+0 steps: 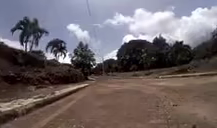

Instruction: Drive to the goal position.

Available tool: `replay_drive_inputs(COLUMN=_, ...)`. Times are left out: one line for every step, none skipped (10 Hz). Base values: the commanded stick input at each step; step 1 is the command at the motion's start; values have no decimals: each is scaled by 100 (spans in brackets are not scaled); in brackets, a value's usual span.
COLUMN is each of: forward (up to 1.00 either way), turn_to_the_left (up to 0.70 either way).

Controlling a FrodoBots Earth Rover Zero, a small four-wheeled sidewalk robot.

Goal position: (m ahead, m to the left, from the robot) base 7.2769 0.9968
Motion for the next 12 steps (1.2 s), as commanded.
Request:
replay_drive_inputs(forward=70, turn_to_the_left=0)
replay_drive_inputs(forward=70, turn_to_the_left=0)
replay_drive_inputs(forward=70, turn_to_the_left=0)
replay_drive_inputs(forward=70, turn_to_the_left=0)
replay_drive_inputs(forward=70, turn_to_the_left=0)
replay_drive_inputs(forward=70, turn_to_the_left=0)
replay_drive_inputs(forward=70, turn_to_the_left=0)
replay_drive_inputs(forward=70, turn_to_the_left=0)
replay_drive_inputs(forward=70, turn_to_the_left=0)
replay_drive_inputs(forward=70, turn_to_the_left=0)
replay_drive_inputs(forward=70, turn_to_the_left=0)
replay_drive_inputs(forward=70, turn_to_the_left=0)
